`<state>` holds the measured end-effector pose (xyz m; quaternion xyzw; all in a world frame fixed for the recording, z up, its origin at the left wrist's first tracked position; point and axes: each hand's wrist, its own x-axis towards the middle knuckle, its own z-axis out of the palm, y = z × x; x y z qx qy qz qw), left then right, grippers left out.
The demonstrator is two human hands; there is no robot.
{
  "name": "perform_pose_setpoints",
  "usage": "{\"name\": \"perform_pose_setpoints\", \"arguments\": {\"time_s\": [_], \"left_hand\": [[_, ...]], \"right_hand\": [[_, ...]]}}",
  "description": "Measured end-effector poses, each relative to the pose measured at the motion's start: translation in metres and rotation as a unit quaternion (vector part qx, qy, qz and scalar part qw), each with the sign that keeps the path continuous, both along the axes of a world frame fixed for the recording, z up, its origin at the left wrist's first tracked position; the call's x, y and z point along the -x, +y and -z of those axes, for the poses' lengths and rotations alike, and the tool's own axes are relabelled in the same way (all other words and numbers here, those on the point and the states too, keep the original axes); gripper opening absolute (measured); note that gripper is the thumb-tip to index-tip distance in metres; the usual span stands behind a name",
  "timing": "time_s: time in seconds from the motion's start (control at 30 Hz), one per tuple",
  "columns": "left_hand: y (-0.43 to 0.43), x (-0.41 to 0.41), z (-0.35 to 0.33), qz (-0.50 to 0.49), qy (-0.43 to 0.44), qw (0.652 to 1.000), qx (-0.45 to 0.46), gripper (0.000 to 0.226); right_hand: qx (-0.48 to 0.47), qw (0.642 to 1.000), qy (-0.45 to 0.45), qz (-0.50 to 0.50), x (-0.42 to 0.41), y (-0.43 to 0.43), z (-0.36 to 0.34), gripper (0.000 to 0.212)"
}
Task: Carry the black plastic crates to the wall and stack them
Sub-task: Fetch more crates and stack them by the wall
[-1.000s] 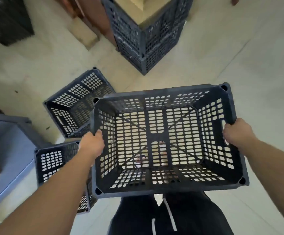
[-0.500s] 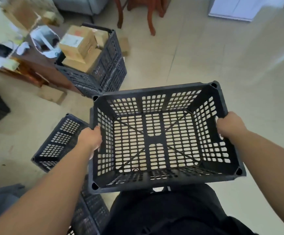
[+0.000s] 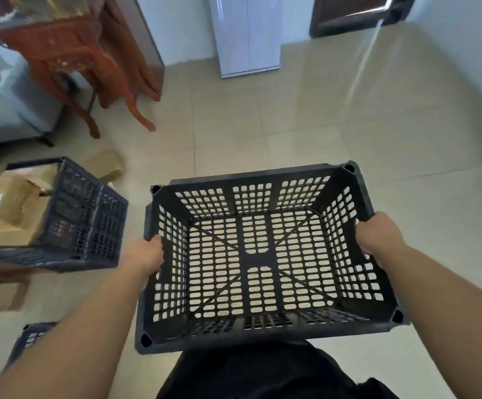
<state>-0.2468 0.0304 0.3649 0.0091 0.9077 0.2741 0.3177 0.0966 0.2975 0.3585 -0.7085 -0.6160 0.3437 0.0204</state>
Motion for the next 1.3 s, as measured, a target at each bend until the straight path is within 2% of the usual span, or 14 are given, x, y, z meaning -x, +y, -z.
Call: {"name": "perform_pose_setpoints", "arguments": {"time_s": [0.3,0.53,0.67,0.9,1.0,1.17,1.3], "left_hand": [[0.241,-0.007,0.026,0.154,-0.048,0.986,-0.047,0.036],[0.426,-0.033,0.021,0.283,-0.090,0.953,-0.056,0.032],[0.520,-0.088,0.009,0.365,-0.117,0.922,-0.057,0.028],[0.666,-0.212,0.003,0.488,-0.088,0.867,-0.051,0.033],[0.716,-0.273,-0.004,0.509,-0.075,0.856,-0.046,0.031],[0.787,-0.357,-0.024,0.555,-0.063,0.829,-0.035,0.042],[0.838,-0.411,-0.030,0.556,-0.068,0.826,-0.054,0.029]], "right_hand": [[-0.008,0.986,-0.030,0.165,-0.085,0.103,0.003,0.035],[0.005,0.945,-0.031,0.326,-0.132,0.149,-0.015,0.035],[0.002,0.908,-0.021,0.419,-0.173,0.161,-0.024,0.033],[-0.012,0.837,0.016,0.547,-0.271,0.204,-0.011,0.030],[-0.012,0.815,0.032,0.578,-0.321,0.234,-0.003,0.027],[-0.011,0.806,0.039,0.591,-0.391,0.289,-0.018,0.023],[-0.013,0.812,0.023,0.584,-0.440,0.333,-0.031,0.026]]}}
